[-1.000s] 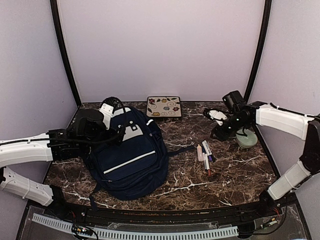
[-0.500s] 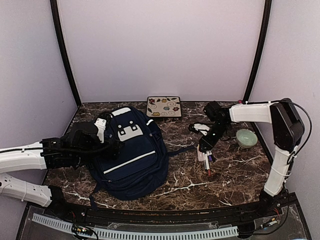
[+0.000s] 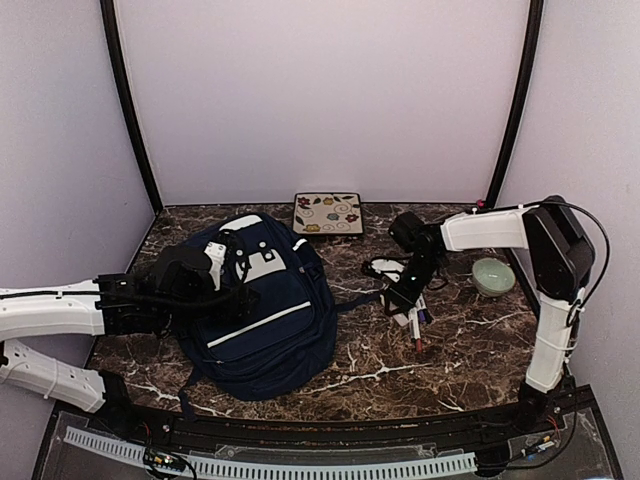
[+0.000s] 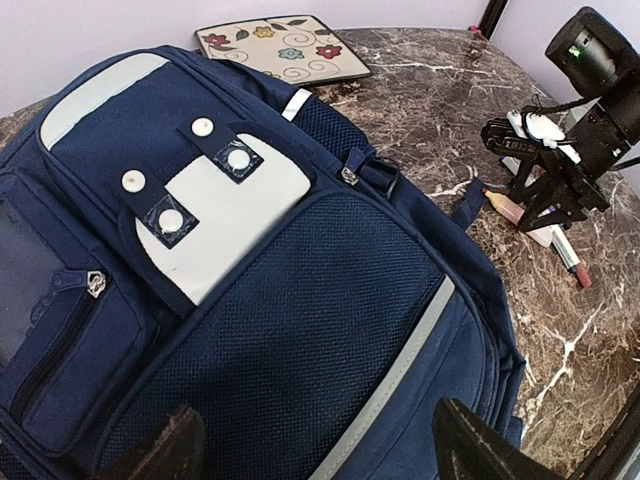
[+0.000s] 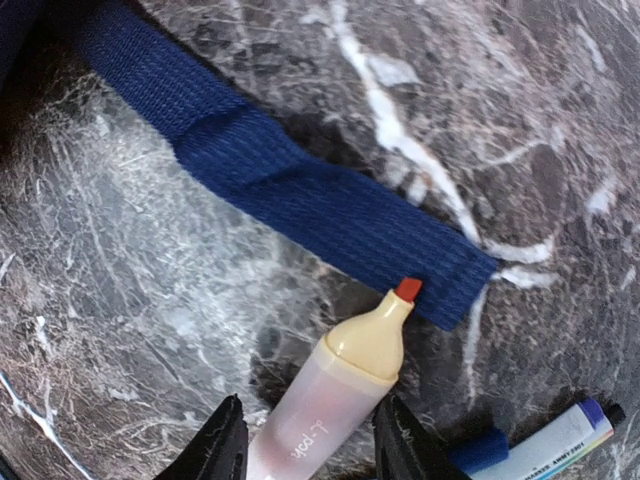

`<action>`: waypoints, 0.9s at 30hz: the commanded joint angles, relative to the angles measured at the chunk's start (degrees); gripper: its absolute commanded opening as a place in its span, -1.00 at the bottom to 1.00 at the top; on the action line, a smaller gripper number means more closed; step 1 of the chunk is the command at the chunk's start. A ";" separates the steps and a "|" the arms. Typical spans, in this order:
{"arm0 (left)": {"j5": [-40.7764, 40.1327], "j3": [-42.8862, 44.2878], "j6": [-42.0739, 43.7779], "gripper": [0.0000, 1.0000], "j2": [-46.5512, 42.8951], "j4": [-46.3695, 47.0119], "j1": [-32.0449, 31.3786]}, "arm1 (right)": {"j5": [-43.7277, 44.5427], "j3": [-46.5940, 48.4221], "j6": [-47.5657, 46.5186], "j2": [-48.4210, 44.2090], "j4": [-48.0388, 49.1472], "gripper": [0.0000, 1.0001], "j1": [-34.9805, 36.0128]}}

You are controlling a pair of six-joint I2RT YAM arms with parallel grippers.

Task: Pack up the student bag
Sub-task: Pick up the pen from the center of the board.

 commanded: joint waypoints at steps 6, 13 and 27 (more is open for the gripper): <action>-1.33 2.44 0.15 0.67 3.07 0.40 -1.32 | 4.46 -1.14 0.31 -0.10 0.25 0.07 4.62; -1.12 2.92 1.80 0.62 4.29 -1.26 -1.72 | 9.00 -4.70 1.35 -1.90 1.03 0.06 4.74; -3.97 4.82 2.84 0.49 8.87 -3.94 -3.01 | 13.20 -1.71 3.67 1.20 0.33 -0.56 5.17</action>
